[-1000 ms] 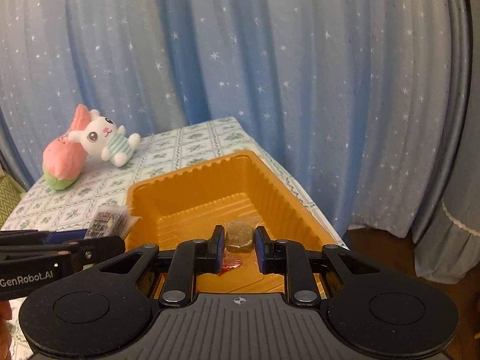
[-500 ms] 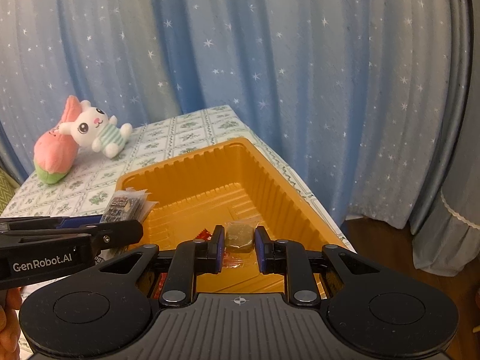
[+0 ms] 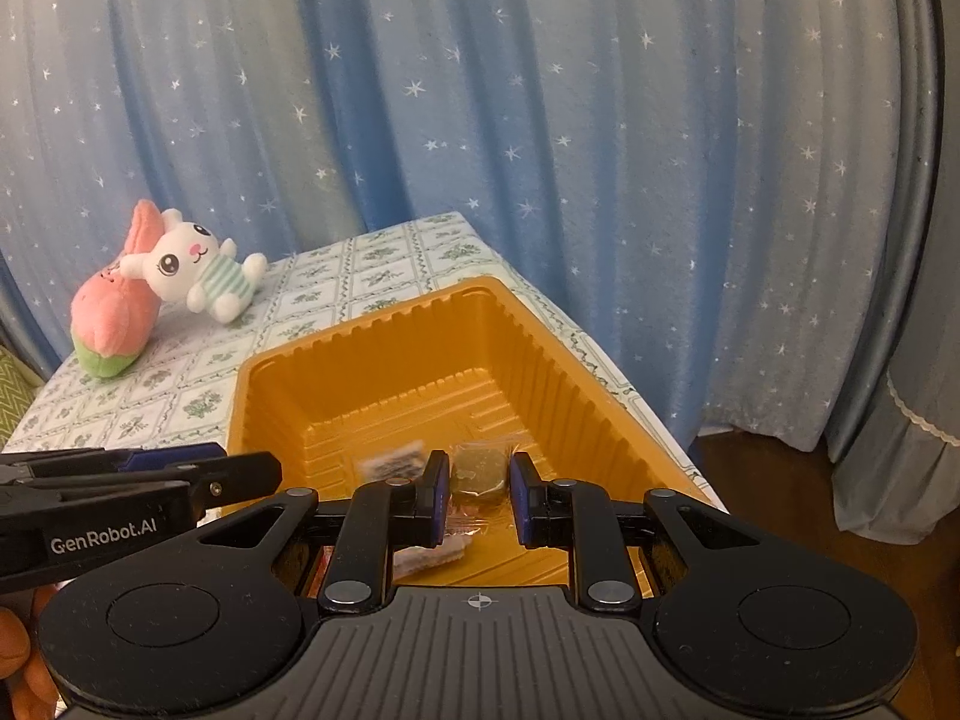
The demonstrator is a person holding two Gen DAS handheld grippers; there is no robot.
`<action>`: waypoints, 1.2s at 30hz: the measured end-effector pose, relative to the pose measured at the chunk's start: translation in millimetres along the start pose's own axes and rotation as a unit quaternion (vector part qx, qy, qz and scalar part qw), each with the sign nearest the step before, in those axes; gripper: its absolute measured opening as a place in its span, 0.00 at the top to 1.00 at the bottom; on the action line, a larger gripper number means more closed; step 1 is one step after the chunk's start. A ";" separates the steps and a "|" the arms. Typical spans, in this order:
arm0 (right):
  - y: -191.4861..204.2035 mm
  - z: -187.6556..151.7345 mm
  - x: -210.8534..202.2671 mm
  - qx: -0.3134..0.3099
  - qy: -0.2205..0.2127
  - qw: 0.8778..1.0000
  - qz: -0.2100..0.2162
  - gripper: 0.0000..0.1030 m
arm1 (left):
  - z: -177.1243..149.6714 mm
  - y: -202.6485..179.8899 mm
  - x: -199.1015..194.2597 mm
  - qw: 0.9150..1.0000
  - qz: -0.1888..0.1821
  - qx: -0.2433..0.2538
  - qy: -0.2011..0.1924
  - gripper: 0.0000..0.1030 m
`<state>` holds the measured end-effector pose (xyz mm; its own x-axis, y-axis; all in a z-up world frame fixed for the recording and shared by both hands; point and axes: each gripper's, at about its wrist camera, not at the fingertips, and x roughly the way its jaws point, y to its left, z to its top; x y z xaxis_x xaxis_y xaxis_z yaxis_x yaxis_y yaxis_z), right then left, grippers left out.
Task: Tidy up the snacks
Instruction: 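Carry the packet and caramel to the orange tray and release both, then withdraw both open tools from the tray back over the snacks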
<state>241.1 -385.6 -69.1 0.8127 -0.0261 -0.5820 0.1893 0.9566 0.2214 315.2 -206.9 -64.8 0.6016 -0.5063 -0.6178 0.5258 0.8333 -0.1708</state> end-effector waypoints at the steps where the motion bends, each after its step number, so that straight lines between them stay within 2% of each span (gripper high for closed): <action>1: 0.5 0.0 -0.2 0.000 -0.001 1.000 0.001 0.79 | 0.0 0.1 -0.7 1.000 0.001 0.000 0.000 0.67; 17: 3.9 1.5 0.1 0.009 -0.015 1.000 0.017 0.78 | -0.4 3.0 -2.7 1.000 0.009 0.000 0.003 0.67; 18: 3.5 1.4 0.8 0.012 -0.014 1.000 0.016 0.77 | -0.8 3.8 -2.4 1.000 0.011 -0.001 0.004 0.67; 19: 2.4 2.0 1.3 0.017 -0.013 1.000 0.014 0.65 | -1.0 4.6 -2.2 1.000 0.012 -0.002 0.005 0.67; 20: 0.7 2.1 0.8 0.024 -0.015 1.000 0.013 0.49 | -1.1 5.5 -2.0 1.000 0.013 -0.003 0.006 0.67; 21: -1.3 2.2 -0.9 0.033 -0.020 0.999 0.011 0.46 | -1.6 6.2 -2.8 1.000 0.015 -0.003 0.006 0.67; 30: -6.5 4.6 -5.5 0.042 -0.028 0.999 0.004 0.45 | -2.0 10.1 -5.4 1.000 0.019 -0.005 0.006 0.66; 36: -7.5 4.3 -8.7 0.047 -0.036 0.998 -0.003 0.45 | -2.4 16.2 -12.2 1.000 0.025 -0.007 0.001 0.57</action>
<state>234.9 -393.8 -62.3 0.8488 -0.0560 -0.5258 0.2419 0.9253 0.2920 315.0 -186.7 -61.9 0.6260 -0.4627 -0.6278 0.4860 0.8610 -0.1500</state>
